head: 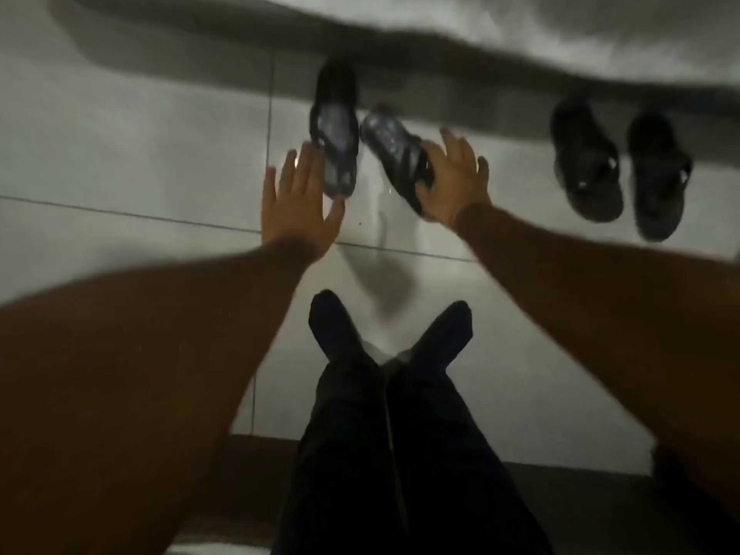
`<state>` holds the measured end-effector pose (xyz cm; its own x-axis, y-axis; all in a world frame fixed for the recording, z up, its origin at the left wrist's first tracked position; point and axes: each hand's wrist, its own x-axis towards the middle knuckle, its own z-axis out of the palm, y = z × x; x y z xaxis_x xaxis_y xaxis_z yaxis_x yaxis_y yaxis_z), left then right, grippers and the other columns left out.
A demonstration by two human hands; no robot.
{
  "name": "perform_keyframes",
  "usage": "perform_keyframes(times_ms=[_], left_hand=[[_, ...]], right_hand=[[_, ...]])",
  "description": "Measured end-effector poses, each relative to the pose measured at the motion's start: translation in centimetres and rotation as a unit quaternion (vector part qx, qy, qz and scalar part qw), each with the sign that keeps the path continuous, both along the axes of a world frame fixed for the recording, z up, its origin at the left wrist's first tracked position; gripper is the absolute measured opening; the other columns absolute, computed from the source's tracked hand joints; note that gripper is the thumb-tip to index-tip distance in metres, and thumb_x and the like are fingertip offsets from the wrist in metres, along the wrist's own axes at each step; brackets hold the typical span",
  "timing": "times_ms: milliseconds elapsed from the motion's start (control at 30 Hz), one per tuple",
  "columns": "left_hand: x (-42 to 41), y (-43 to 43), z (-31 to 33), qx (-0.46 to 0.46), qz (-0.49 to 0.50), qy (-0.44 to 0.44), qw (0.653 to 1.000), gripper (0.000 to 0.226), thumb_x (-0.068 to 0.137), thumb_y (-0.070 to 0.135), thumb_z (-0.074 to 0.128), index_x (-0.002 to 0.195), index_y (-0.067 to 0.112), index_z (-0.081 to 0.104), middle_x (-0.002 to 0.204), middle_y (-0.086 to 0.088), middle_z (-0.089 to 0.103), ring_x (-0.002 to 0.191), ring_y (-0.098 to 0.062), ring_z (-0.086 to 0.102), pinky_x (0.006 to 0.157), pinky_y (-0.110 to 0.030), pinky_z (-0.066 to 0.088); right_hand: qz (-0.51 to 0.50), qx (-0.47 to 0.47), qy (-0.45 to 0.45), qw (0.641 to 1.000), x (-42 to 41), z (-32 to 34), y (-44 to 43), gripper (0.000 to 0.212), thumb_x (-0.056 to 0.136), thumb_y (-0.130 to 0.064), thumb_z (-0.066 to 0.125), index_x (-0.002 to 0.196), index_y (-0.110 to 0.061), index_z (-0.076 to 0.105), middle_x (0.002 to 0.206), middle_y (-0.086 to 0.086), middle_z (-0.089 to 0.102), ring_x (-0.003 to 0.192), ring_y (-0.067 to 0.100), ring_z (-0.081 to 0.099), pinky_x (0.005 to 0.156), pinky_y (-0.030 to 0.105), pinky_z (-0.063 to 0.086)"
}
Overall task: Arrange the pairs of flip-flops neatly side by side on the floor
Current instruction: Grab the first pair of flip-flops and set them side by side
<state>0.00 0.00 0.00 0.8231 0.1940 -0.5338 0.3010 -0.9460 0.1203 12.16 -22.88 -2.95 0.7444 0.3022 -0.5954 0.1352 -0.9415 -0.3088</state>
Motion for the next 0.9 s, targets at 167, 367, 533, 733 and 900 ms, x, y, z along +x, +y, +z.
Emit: perform_keyframes(times_ms=[167,367,533,733,900], left_hand=[[2.4,1.4,-9.1,-0.021,0.054,0.050,0.997,0.082,0.111,0.051,0.040,0.176,0.022,0.001,0.185,-0.008,-0.006,0.170,-0.031,-0.002,0.136,-0.053,0.002],[6.3,1.9,-14.2,-0.030,0.001,0.060,0.998,0.091,0.105,0.044,0.062,0.175,0.038,0.005,0.183,-0.014,-0.012,0.168,-0.041,-0.009,0.135,-0.059,-0.001],[7.4,1.9,-15.5,-0.046,-0.031,0.057,0.997,0.078,0.101,0.030,0.068,0.167,0.043,0.028,0.184,-0.011,-0.006,0.161,-0.048,0.024,0.130,-0.064,0.026],[5.3,1.8,-17.2,-0.059,0.002,0.035,0.998,0.051,0.103,0.040,0.065,0.150,0.031,0.048,0.184,-0.008,-0.003,0.140,-0.048,0.052,0.108,-0.060,0.054],[2.8,1.9,-17.7,-0.058,-0.010,0.032,0.998,0.050,0.100,0.029,0.071,0.146,0.028,0.051,0.183,-0.006,0.002,0.141,-0.046,0.049,0.106,-0.059,0.055]], right_hand=[[0.031,-0.025,0.096,0.995,2.7,-8.6,-1.2,0.088,0.093,-0.042,0.069,0.164,-0.048,0.018,0.178,0.013,-0.008,0.152,0.052,0.033,0.123,0.067,0.024],[0.073,0.017,0.076,0.994,1.0,-14.0,-3.0,0.056,0.090,-0.039,0.060,0.145,-0.030,0.060,0.164,0.023,0.030,0.127,0.054,0.054,0.116,0.051,0.044],[0.047,0.015,0.060,0.997,-0.9,-13.7,-2.4,0.054,0.096,-0.038,0.068,0.148,-0.029,0.056,0.150,0.023,0.043,0.127,0.049,0.051,0.111,0.050,0.047],[-0.025,0.023,0.080,0.996,-1.2,-13.7,-0.2,0.065,0.089,-0.050,0.076,0.146,-0.029,0.051,0.137,0.019,0.051,0.116,0.046,0.062,0.105,0.047,0.053],[-0.055,0.043,0.082,0.994,-2.6,-14.1,2.1,0.057,0.091,-0.053,0.074,0.138,-0.026,0.055,0.135,0.016,0.050,0.111,0.043,0.066,0.102,0.042,0.055]])
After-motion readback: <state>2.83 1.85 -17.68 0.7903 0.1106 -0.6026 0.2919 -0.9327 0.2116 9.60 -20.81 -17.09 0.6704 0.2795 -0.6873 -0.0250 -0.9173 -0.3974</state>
